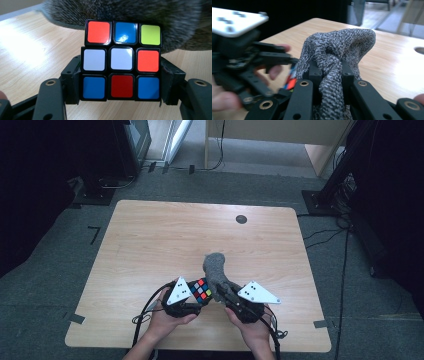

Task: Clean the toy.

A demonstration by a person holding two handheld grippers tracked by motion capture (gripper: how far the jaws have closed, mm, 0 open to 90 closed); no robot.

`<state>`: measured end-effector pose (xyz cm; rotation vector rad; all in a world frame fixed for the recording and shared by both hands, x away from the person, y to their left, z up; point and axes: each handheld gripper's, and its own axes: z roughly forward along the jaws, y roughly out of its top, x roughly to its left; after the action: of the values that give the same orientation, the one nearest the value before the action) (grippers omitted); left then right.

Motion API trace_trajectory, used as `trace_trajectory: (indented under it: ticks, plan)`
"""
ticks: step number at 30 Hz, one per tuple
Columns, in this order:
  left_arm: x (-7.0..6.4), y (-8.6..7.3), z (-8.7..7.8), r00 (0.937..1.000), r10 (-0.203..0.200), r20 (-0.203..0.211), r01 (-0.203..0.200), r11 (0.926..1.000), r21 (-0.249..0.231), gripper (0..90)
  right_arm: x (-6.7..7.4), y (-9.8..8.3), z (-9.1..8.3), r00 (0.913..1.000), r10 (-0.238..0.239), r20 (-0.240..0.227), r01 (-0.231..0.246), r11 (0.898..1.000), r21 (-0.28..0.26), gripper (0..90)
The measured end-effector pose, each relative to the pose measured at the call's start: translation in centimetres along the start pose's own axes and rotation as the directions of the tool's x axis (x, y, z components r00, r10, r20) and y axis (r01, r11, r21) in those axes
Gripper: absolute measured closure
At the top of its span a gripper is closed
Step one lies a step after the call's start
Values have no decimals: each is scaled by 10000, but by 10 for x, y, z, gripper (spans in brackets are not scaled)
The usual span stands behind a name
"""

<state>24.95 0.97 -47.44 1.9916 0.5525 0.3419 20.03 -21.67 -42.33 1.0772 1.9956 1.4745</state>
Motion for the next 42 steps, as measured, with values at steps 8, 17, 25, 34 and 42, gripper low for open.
trace_trajectory:
  ticks: [8,17,25,34,42]
  plan:
    - [-7,8,-11,9982,600,6,-600,9974,-389,339,4,4,-1,9996,-218,-204,217,9997,-74,777]
    - [-10,12,-24,9916,1208,465,-1146,9863,-1187,339,-15,0,-2,9997,193,-135,-189,9994,297,773]
    - [-7,12,-27,9910,1205,575,-1119,9845,-1351,339,-19,3,-9,9984,550,-160,-550,9985,-32,766]
    - [-12,12,-26,9882,1389,644,-1294,9826,-1330,339,0,15,-15,9905,430,-1305,-514,9968,-616,766]
    - [-6,13,-32,9902,1132,816,-984,9810,-1671,339,-19,0,-4,9913,1082,-749,-1083,9941,22,766]
